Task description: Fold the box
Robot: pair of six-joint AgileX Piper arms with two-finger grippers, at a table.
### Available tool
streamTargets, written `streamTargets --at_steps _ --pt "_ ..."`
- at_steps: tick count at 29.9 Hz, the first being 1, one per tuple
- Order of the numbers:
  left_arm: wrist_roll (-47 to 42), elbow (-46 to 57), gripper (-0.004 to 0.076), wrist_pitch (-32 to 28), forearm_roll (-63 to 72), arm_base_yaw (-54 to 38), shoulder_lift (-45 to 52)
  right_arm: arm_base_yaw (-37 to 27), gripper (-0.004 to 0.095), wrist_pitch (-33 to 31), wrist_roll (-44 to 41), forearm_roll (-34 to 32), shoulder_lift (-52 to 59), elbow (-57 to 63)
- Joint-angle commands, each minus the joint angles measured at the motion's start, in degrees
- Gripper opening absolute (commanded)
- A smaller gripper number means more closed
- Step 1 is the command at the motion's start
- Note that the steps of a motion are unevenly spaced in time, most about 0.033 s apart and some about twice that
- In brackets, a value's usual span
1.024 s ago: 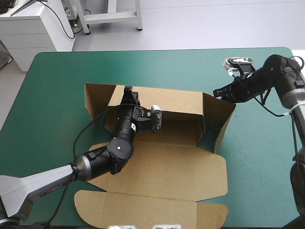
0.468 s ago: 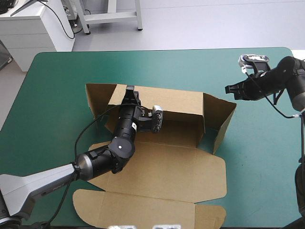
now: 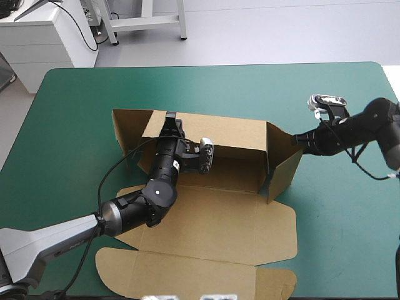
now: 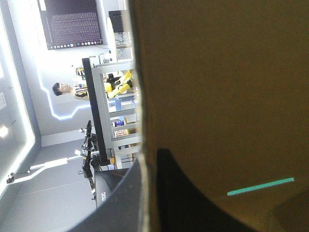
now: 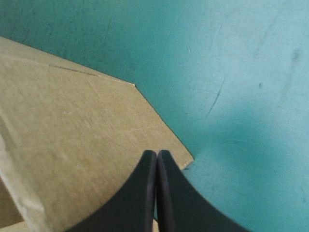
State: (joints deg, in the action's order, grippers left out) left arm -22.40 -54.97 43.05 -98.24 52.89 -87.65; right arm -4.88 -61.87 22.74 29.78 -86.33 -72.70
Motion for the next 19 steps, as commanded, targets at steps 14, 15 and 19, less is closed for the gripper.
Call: streamTargets --at_steps 14,15,19 --pt "0.0 -1.4 -0.0008 1.9 -4.2 0.1 1.7 -0.3 -0.0018 20.0 53.2 40.5 22.4 30.5" --pt "0.0 -1.4 -0.0008 1.9 -4.2 0.1 1.7 -0.3 -0.0016 19.4 55.1 41.7 22.2 31.1" --pt "0.0 -1.4 -0.0008 1.8 -4.2 0.1 1.7 -0.3 0.0078 15.4 59.9 41.8 21.0 31.7"
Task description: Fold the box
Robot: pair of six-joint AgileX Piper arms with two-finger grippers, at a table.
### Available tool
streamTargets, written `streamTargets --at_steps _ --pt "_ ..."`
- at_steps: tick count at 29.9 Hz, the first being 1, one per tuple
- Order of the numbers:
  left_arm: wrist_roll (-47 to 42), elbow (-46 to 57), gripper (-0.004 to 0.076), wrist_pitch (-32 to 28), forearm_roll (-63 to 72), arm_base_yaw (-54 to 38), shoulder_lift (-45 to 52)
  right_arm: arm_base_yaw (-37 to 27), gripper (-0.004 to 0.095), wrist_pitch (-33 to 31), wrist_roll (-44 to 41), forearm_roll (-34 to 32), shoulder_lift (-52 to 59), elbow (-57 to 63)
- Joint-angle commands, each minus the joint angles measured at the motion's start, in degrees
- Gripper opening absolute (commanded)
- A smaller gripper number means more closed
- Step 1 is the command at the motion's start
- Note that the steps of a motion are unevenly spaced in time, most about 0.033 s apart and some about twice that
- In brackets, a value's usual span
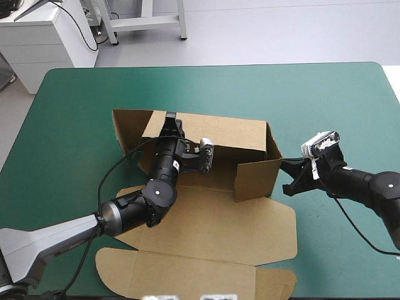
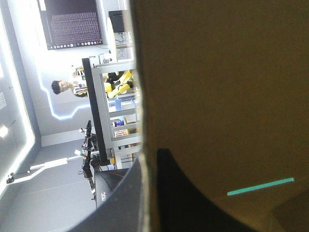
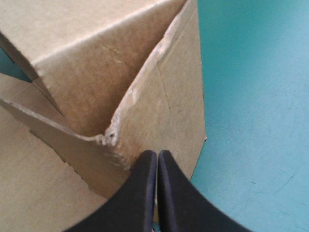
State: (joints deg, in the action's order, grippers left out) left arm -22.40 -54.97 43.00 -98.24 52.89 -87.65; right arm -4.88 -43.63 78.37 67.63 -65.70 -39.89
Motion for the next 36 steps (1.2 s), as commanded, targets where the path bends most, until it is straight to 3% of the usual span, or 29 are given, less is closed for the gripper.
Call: streamTargets --at_steps 1,8,11,14,20,27,33,36 --pt "0.0 -1.4 -0.0008 1.9 -4.2 0.1 1.7 -0.3 0.013 -3.6 5.6 3.9 -0.1 -1.1" --pt "0.0 -1.4 -0.0008 1.9 -4.2 0.1 1.7 -0.3 0.0666 -4.7 12.2 5.2 -1.1 -1.1" --pt "0.0 -1.4 -0.0008 1.4 -4.2 0.1 1.7 -0.2 0.0789 -6.3 12.2 5.3 -1.6 -1.1" --pt "0.0 -1.4 -0.0008 1.4 -4.2 0.1 1.7 1.2 0.0791 -5.6 10.2 4.3 -2.3 -1.0" --pt "-0.9 -1.4 -0.0008 1.3 -4.2 0.1 1.7 9.1 0.0791 2.4 1.2 -0.1 -2.3 -0.9" --pt "-0.9 -1.4 -0.0008 1.3 -4.2 0.1 1.7 21.8 0.0791 26.5 -10.7 -2.5 -2.3 2.5" --pt "-0.9 -1.4 -0.0008 1.3 -4.2 0.1 1.7 30.6 0.0791 44.8 -12.9 3.0 -2.3 3.1" --pt "-0.9 -1.4 -0.0008 1.3 -4.2 0.1 1.7 33.0 0.0791 50.2 -12.9 3.9 -2.4 3.1"
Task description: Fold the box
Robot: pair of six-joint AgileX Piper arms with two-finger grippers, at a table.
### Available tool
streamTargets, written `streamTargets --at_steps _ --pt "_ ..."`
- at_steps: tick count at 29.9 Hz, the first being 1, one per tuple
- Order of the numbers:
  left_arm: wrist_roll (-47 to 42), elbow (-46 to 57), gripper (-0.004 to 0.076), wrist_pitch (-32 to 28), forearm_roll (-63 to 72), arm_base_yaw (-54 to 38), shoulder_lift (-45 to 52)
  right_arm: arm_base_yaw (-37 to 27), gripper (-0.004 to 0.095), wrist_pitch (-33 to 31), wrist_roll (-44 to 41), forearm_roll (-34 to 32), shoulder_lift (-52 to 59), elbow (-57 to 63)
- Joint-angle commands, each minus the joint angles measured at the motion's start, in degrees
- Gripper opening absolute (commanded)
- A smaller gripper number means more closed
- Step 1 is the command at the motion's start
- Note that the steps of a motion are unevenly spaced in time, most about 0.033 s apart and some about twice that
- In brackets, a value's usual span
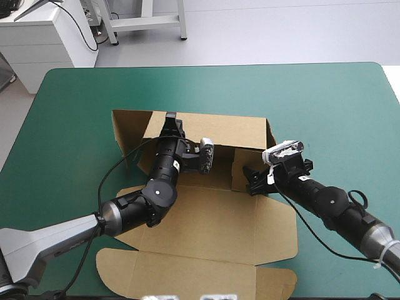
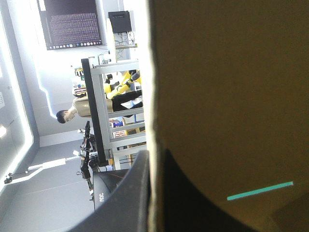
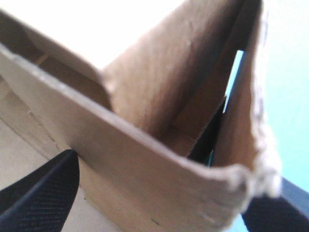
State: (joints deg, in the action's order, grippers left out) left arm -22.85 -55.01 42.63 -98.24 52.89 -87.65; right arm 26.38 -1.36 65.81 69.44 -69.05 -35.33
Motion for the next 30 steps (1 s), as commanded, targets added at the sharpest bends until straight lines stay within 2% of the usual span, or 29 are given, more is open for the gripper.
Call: streamTargets --at_steps 1,5,8,10,16,24,30 --pt "-0.4 -1.4 -0.0008 1.7 -4.2 0.1 1.7 2.2 0.079 8.4 -0.2 2.1 0.9 -1.5" --pt "-0.4 -1.4 -0.0008 1.7 -4.2 0.1 1.7 2.5 0.0756 9.3 -0.1 2.1 0.9 -1.5" --pt "-0.4 -1.4 -0.0008 1.7 -4.2 0.1 1.7 2.5 0.0652 10.9 0.6 1.9 0.9 -1.6" --pt "-0.4 -1.4 -0.0008 1.7 -4.2 0.1 1.7 2.5 0.0531 10.6 1.3 1.1 0.9 -1.8" --pt "-0.4 -1.4 -0.0008 1.7 -4.2 0.1 1.7 2.6 -0.0004 7.4 2.3 -3.4 -1.4 -3.8" --pt "-0.4 -1.4 -0.0008 1.7 -4.1 0.1 1.7 2.8 -0.0021 5.5 1.9 -2.1 -7.9 -9.1" --pt "-0.4 -1.4 -0.0008 1.7 -4.1 0.1 1.7 2.8 -0.0021 5.7 2.0 -1.4 -8.1 -9.3"
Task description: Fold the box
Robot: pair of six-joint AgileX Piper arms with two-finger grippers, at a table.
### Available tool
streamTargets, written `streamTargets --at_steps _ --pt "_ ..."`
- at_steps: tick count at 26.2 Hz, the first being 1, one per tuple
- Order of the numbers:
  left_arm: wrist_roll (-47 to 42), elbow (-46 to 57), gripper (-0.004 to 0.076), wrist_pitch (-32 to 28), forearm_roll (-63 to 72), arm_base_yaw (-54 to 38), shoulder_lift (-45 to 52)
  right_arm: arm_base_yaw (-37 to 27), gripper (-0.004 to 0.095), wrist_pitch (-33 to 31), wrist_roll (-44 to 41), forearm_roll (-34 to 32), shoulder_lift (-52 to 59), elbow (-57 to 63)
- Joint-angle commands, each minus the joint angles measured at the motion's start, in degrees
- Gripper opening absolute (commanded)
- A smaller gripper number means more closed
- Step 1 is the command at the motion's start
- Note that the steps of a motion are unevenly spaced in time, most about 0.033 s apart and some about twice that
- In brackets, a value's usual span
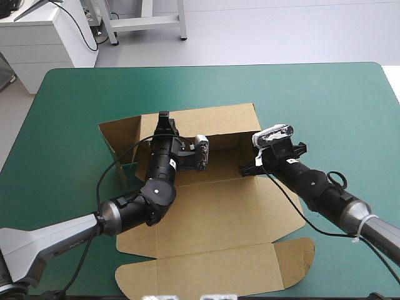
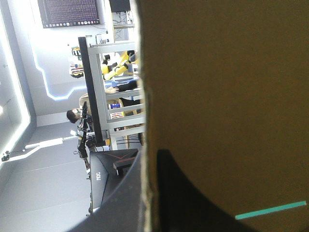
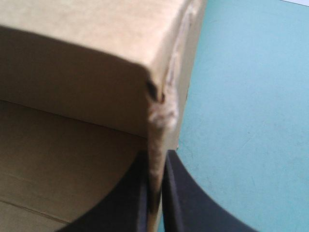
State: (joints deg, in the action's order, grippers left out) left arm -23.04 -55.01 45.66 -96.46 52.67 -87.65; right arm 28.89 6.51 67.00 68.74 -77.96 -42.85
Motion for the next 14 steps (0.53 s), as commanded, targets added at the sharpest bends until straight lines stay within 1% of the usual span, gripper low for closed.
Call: streamTargets --at_steps 1,5,6,8,10,11,12,13,14 --pt "-0.2 -1.4 -0.0008 -1.4 -5.9 0.3 1.7 0.3 -0.0019 -2.2 0.8 -0.7 0.8 -1.8" --pt "-0.2 -1.4 -0.0008 -1.4 -5.9 0.3 1.7 0.3 -0.0015 -2.3 2.0 -1.0 0.8 -1.8" --pt "-0.2 -1.4 -0.0008 -1.4 -5.9 0.3 1.7 0.3 -0.0002 -3.0 3.0 -1.0 0.8 -1.8" --pt "-0.2 -1.4 -0.0008 -1.4 -5.9 0.3 1.7 0.3 0.0062 -4.6 4.5 -1.0 0.8 -2.0" --pt "-0.2 -1.4 -0.0008 -1.4 -5.9 0.3 1.7 0.3 0.0169 -5.9 4.0 -0.8 0.8 -2.1" --pt "-0.2 -1.4 -0.0008 -1.4 -5.9 0.3 1.7 0.3 0.0297 -6.2 4.0 -0.6 0.8 -2.1" --pt "-0.2 -1.4 -0.0008 -1.4 -5.9 0.3 1.7 0.3 0.0378 -6.2 4.0 -0.6 0.8 -2.1" --pt "-0.2 -1.4 -0.0008 -1.4 -5.9 0.3 1.7 0.3 0.0522 -5.8 4.0 -0.6 0.8 -2.1" --pt "-0.3 -1.4 -0.0008 -1.4 -5.9 0.3 1.7 0.3 0.0591 -5.5 4.0 -0.4 0.8 -2.1"
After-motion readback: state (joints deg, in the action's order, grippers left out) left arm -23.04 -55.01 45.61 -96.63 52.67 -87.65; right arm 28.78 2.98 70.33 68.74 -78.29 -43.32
